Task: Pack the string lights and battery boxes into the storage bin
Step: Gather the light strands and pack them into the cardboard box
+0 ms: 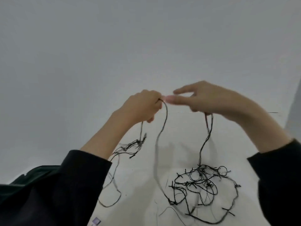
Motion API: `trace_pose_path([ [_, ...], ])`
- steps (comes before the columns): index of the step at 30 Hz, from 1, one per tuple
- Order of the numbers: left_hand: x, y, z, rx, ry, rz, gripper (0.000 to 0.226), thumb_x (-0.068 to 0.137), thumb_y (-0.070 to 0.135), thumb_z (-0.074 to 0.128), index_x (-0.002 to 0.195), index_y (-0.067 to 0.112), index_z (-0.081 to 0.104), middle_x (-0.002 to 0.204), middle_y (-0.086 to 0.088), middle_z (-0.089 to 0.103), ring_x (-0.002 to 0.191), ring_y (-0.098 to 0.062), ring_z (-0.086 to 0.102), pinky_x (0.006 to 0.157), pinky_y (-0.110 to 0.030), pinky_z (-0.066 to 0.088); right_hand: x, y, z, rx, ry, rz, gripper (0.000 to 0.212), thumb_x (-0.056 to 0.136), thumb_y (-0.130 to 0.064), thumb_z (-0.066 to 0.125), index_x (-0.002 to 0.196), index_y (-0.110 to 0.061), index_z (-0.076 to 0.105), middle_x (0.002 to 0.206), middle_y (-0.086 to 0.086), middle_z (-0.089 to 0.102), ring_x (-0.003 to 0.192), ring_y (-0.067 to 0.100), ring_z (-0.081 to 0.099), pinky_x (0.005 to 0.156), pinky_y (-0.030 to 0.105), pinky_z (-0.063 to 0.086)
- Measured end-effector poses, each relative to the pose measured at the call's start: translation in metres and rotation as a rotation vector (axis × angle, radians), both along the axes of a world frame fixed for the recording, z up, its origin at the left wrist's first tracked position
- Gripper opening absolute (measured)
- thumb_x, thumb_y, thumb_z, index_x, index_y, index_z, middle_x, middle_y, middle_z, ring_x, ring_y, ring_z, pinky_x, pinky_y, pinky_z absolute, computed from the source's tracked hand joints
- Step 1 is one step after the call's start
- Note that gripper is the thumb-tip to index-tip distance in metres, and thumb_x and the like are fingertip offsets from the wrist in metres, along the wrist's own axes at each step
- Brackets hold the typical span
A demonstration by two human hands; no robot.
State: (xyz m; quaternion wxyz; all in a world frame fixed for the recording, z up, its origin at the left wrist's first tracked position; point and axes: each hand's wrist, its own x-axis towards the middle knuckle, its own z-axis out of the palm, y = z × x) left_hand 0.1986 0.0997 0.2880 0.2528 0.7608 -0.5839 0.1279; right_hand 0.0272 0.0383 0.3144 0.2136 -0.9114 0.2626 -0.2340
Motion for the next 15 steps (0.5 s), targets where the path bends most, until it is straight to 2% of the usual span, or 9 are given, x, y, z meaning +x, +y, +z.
trace_pose_path([
  [2,-0.01,-0.003,0.009,-0.067,-0.12,0.041,0.023,0.097,0.027,0.033,0.085,0.022,0.052,0.074,0.001,0.065,0.076,-0.021,0.064,0.065,-0.031,0.04,0.011,0.002,-0.01,-0.013,0.057,0.066,0.046,0.074,-0.062,0.064,0.093,-0.021,0.072,0.06,-0.007,0.043,0.054,0.01,0.039,0.05,0.023,0.025],
  [3,-0.011,-0.002,0.011,-0.099,-0.129,0.043,0.026,0.098,0.031,0.033,0.084,0.021,0.053,0.076,0.002,0.065,0.077,-0.022,0.063,0.067,-0.032,0.042,0.013,0.001,-0.012,0.018,0.027,0.116,0.035,0.079,-0.052,0.065,0.084,-0.019,0.074,0.053,-0.008,0.038,0.051,0.01,0.035,0.048,0.023,0.023],
  [5,-0.005,0.002,0.004,-0.119,-0.004,-0.031,0.031,0.097,0.036,0.035,0.081,0.021,0.057,0.07,0.007,0.067,0.073,-0.019,0.065,0.07,-0.034,0.049,0.013,-0.002,-0.013,0.106,-0.081,0.175,0.024,0.085,-0.035,0.065,0.075,-0.017,0.075,0.043,-0.013,0.036,0.046,0.007,0.033,0.043,0.019,0.024],
  [7,0.004,0.005,-0.013,-0.099,0.115,-0.068,0.029,0.095,0.036,0.041,0.081,0.021,0.061,0.068,0.008,0.068,0.069,-0.016,0.065,0.069,-0.034,0.052,0.006,-0.007,-0.006,0.21,-0.205,0.178,0.025,0.088,-0.028,0.062,0.07,-0.014,0.072,0.041,-0.011,0.036,0.042,0.008,0.031,0.039,0.016,0.023],
  [10,0.021,0.007,-0.053,-0.012,0.232,-0.026,0.027,0.095,0.031,0.044,0.086,0.015,0.064,0.073,0.004,0.071,0.072,-0.018,0.067,0.071,-0.031,0.053,-0.014,-0.02,0.011,0.43,-0.533,0.185,0.031,0.092,-0.023,0.055,0.064,-0.012,0.063,0.038,-0.008,0.029,0.036,0.008,0.022,0.037,0.018,0.013],
  [13,0.022,0.013,-0.081,0.023,0.517,-0.149,0.037,0.094,0.038,0.049,0.088,0.005,0.063,0.073,-0.001,0.073,0.067,-0.017,0.065,0.068,-0.022,0.049,-0.032,-0.033,0.019,0.355,-0.708,0.13,0.032,0.092,-0.023,0.056,0.063,-0.012,0.062,0.038,-0.008,0.027,0.038,0.011,0.019,0.039,0.021,0.013],
  [15,0.017,0.017,-0.081,0.018,0.6,-0.227,0.037,0.089,0.043,0.055,0.085,0.007,0.063,0.066,0.001,0.07,0.06,-0.011,0.063,0.064,-0.018,0.047,-0.036,-0.037,0.014,0.266,-0.763,0.075,0.031,0.092,-0.024,0.056,0.063,-0.013,0.063,0.038,-0.009,0.028,0.038,0.011,0.02,0.037,0.018,0.017],
])
